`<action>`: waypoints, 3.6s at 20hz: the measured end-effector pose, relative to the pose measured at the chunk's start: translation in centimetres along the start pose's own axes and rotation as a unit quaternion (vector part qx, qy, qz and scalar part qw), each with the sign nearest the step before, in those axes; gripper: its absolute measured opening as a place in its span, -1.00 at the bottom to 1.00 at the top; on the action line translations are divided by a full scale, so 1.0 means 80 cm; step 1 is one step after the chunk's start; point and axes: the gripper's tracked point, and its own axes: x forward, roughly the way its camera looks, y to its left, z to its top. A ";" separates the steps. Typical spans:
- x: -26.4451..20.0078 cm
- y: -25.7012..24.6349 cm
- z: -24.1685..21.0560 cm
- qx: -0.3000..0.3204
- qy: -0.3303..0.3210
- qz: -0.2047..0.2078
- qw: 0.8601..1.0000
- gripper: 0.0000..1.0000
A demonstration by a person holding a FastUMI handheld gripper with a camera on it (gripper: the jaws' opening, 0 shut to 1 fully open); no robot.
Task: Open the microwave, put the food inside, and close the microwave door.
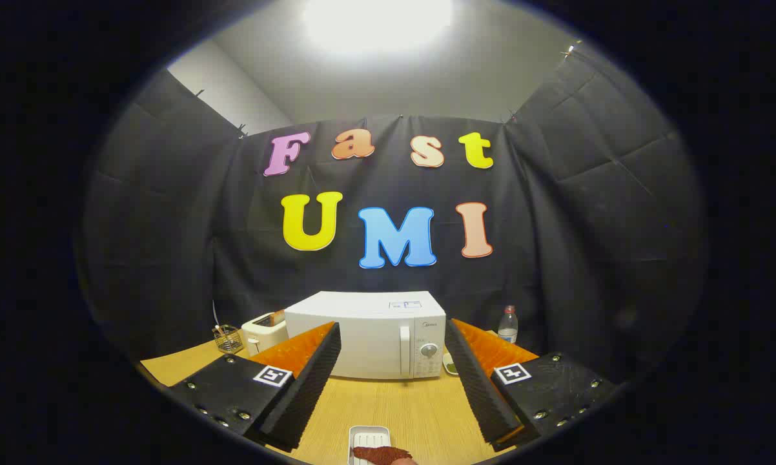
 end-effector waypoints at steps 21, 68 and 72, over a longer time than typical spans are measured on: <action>0.055 0.001 -0.022 0.003 0.005 0.000 1.000 0.96; 0.269 0.000 -0.247 -0.026 0.200 0.027 0.979 -0.81; 0.218 0.030 -0.243 -0.016 0.215 0.065 0.974 -0.65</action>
